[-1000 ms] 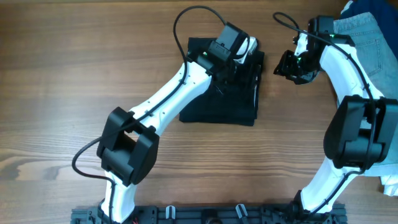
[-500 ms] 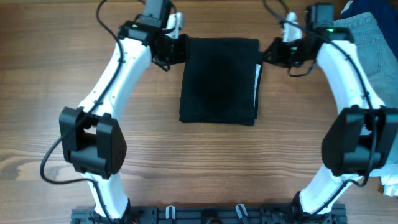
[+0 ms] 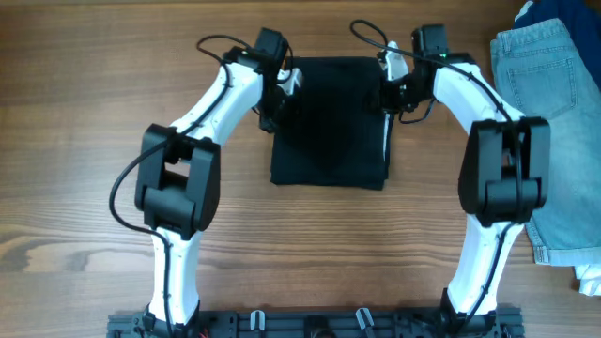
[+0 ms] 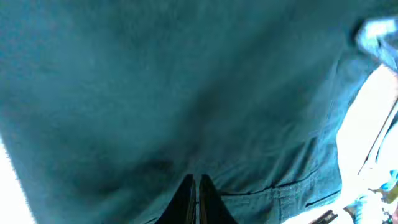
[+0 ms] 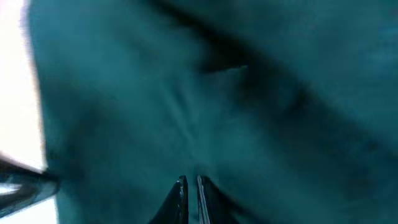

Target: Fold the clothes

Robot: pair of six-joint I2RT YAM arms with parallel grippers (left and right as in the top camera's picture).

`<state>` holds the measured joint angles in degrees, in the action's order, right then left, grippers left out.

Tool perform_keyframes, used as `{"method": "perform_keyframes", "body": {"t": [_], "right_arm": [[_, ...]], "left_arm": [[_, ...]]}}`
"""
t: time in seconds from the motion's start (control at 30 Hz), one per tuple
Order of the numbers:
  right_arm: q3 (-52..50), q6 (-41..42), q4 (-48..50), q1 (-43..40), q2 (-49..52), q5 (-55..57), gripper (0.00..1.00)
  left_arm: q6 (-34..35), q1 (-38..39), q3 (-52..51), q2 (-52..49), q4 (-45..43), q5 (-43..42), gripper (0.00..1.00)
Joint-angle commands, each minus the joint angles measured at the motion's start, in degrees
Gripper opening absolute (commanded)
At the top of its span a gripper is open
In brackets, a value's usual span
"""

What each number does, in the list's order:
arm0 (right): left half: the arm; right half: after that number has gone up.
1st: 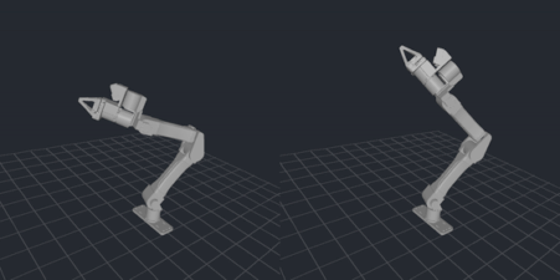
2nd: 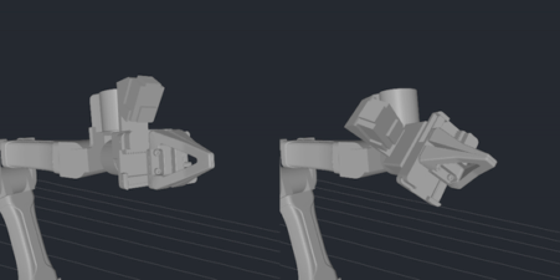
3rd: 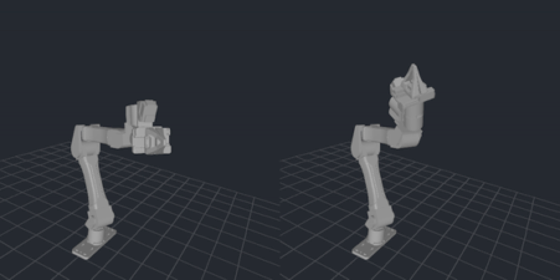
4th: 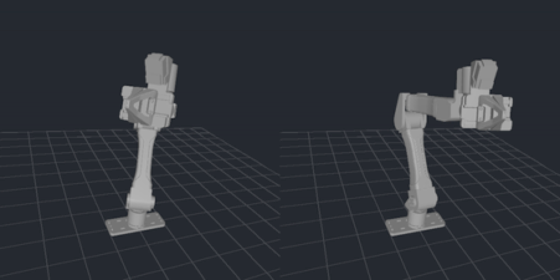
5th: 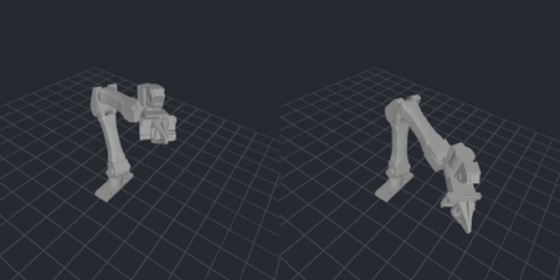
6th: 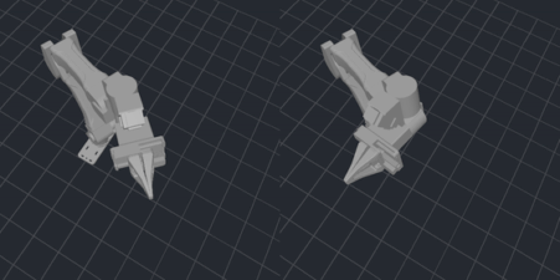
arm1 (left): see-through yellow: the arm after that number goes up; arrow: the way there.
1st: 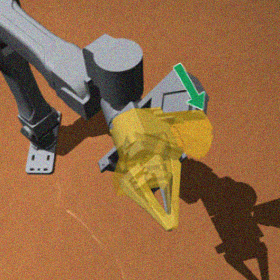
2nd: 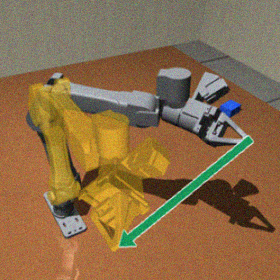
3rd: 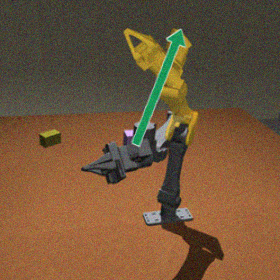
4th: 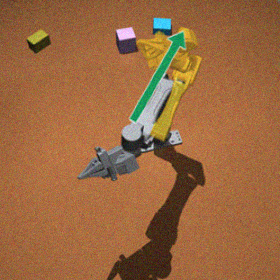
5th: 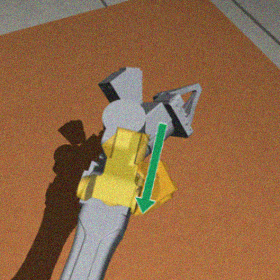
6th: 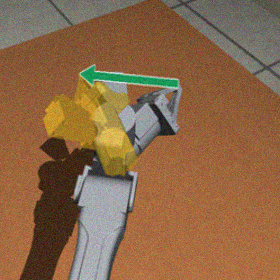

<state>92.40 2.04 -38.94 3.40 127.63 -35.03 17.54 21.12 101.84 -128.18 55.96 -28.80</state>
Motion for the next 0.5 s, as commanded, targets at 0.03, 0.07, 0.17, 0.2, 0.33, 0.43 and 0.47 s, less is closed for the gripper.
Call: {"method": "perform_keyframes", "body": {"t": [0.03, 0.07, 0.17, 0.2, 0.33, 0.43, 0.47], "right_arm": [[0.7, 1.2, 3.8, -4.2, 6.3, -1.5, 0.06], [0.7, 1.2, 4.0, -4.8, 6.8, -1.5, 0.05], [0.9, 0.9, 4.4, -6.9, 6.8, -1.5, 0.04], [1.6, 0.9, 3.9, -7.6, 6.3, -1.5, 0.04], [6.1, -0.7, -1.4, -9.6, 1.7, -4.8, 0.04], [8.0, -2.0, -5.9, -9.7, -3.1, -9.3, 0.05], [8.2, -2.0, -7.4, -9.6, -4.5, -10.3, 0.06]], "left_arm": [[1.0, -0.2, 0.4, -2.8, 1.6, -1.3, 0.04], [0.9, -0.2, 0.4, -2.9, 2.1, -1.1, 0.04], [0.9, -0.3, 0.4, -3.1, 2.3, 2.3, 0.04], [0.9, -0.3, 0.4, -3.0, 2.0, 3.4, 0.04], [0.9, -0.4, 0.4, -2.1, 2.2, 3.3, 0.04], [0.9, -0.3, 0.4, -1.2, 2.1, 3.3, 0.04], [0.9, -0.3, 0.4, -1.0, 2.0, 3.3, 0.04]]}}
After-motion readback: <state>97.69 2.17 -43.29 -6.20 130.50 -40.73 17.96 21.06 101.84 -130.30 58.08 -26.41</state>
